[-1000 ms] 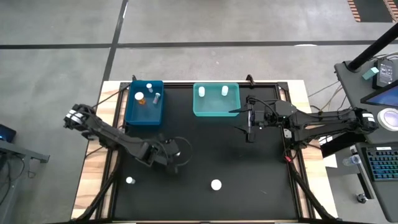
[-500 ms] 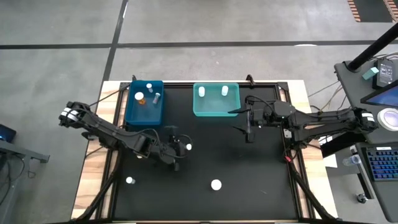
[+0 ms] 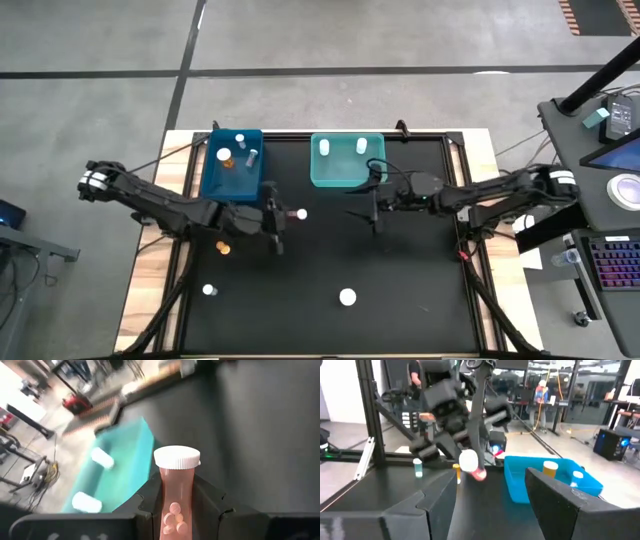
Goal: Pick and place medicine bottles into bin by pill shape (circle, oval)
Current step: Put the pink tablet bottle into the light blue bin
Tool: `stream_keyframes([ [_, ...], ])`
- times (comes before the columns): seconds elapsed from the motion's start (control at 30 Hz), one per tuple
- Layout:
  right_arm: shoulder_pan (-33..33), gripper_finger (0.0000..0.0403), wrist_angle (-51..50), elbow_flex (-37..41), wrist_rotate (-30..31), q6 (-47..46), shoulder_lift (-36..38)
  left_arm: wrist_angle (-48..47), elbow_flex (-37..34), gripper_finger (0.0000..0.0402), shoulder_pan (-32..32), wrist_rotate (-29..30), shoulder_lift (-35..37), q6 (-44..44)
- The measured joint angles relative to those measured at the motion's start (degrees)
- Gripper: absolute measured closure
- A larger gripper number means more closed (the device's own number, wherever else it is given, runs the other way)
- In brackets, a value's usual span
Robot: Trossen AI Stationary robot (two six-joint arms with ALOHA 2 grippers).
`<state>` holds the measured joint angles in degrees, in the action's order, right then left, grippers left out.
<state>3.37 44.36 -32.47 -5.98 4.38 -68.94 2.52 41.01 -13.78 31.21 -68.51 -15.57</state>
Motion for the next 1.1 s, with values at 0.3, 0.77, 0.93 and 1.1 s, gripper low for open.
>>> stream_keyframes([
  [0.3, -0.13, 0.0179, 16.15, -0.04, -0.43, -2.2, -8.88, 18.0, -5.35, 0.034, -0.2, -7.21, 3.16, 1.64],
  [0.77, -1.6, 0.0179, 18.96, -5.53, -0.48, -1.56, -15.03, 25.88, -9.22, 0.034, -0.15, -7.12, 2.56, 1.8],
  [0.93, -3.01, 0.0179, 12.14, -11.14, -0.46, 1.62, -17.45, 25.73, -9.22, 0.034, -0.09, -6.78, 2.56, 1.87],
  [1.1, -4.09, 0.0179, 5.89, -16.09, -0.48, 3.8, -19.08, 25.42, -9.22, 0.034, -0.09, -6.42, 2.56, 1.85],
])
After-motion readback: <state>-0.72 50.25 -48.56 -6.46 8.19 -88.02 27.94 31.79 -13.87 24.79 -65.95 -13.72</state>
